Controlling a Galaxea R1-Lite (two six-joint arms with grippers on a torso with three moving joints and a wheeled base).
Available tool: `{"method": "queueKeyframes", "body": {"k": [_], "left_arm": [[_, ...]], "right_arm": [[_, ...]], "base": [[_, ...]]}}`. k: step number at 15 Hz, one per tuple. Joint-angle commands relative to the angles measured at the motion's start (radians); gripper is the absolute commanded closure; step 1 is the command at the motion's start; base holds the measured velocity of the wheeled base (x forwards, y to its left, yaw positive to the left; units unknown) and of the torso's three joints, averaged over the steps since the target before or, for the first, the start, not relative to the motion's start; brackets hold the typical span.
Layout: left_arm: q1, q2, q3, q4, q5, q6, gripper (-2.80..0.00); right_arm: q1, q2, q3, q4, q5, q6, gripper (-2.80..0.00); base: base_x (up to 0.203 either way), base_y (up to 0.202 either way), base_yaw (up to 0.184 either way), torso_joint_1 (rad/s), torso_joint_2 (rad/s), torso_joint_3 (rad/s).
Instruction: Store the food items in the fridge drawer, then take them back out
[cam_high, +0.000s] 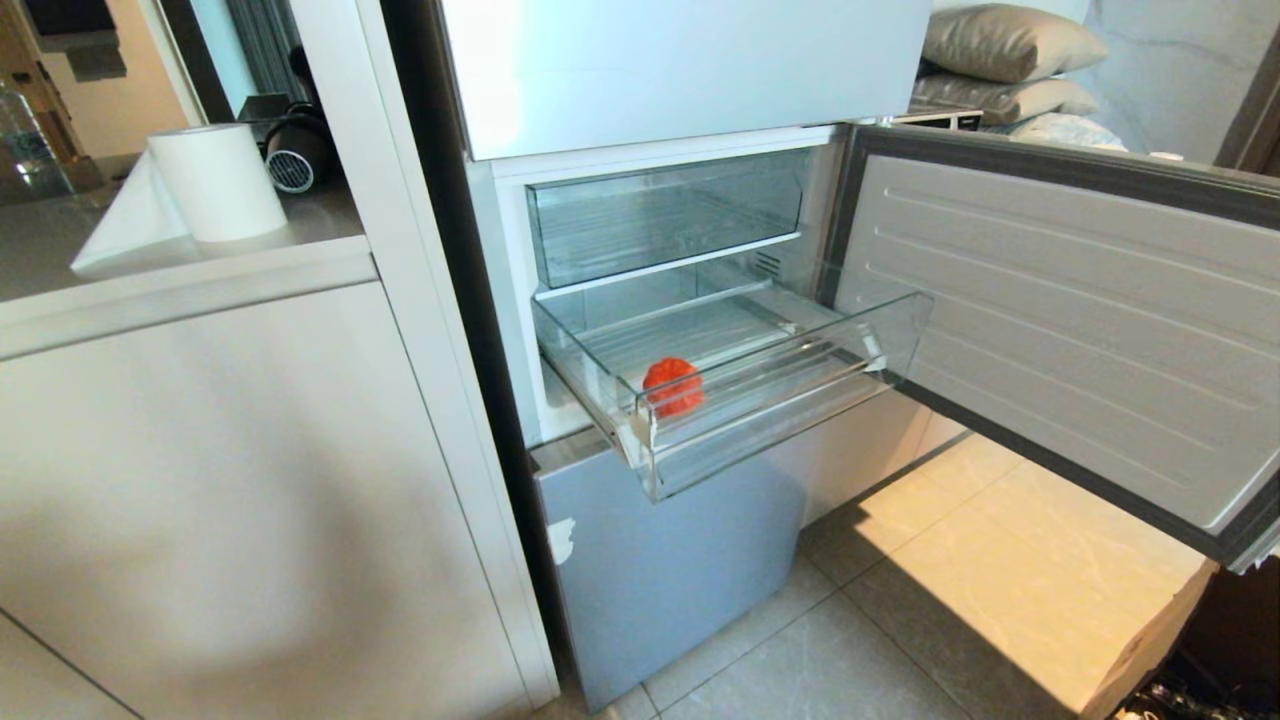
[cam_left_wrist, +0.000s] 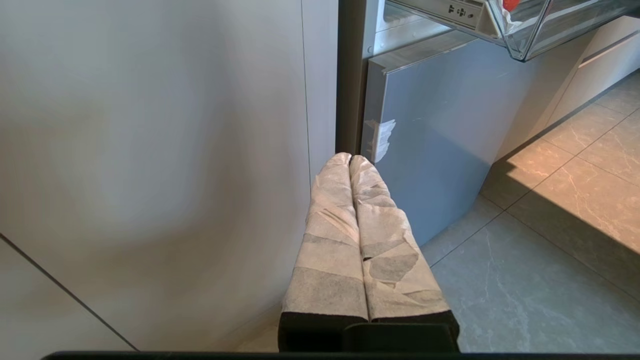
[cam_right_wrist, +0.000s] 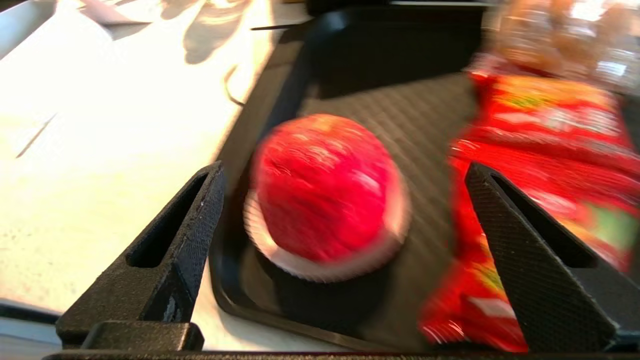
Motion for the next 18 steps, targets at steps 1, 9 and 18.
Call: {"method": "queueKeyframes", "body": {"k": [1, 9, 18], "left_arm": [[0.000, 0.000, 0.000, 0.000, 0.001, 0.000, 0.00], [0.000, 0.000, 0.000, 0.000, 0.000, -0.001, 0.00], [0.000, 0.000, 0.001, 0.000, 0.000, -0.001, 0.00]], "right_arm": [[0.023, 0.061, -0.044, -0.005, 0.000, -0.001, -2.80], [0.061, 0.131, -0.105, -0.004, -0.042, -0.007, -2.80], [0.090, 0.167, -0.119, -0.005, -0.055, -0.015, 0.00]], "base": [[0.000, 0.000, 0.000, 0.000, 0.00, 0.000], [0.000, 0.000, 0.000, 0.000, 0.00, 0.000], [0.000, 0.000, 0.000, 0.000, 0.00, 0.000]]}}
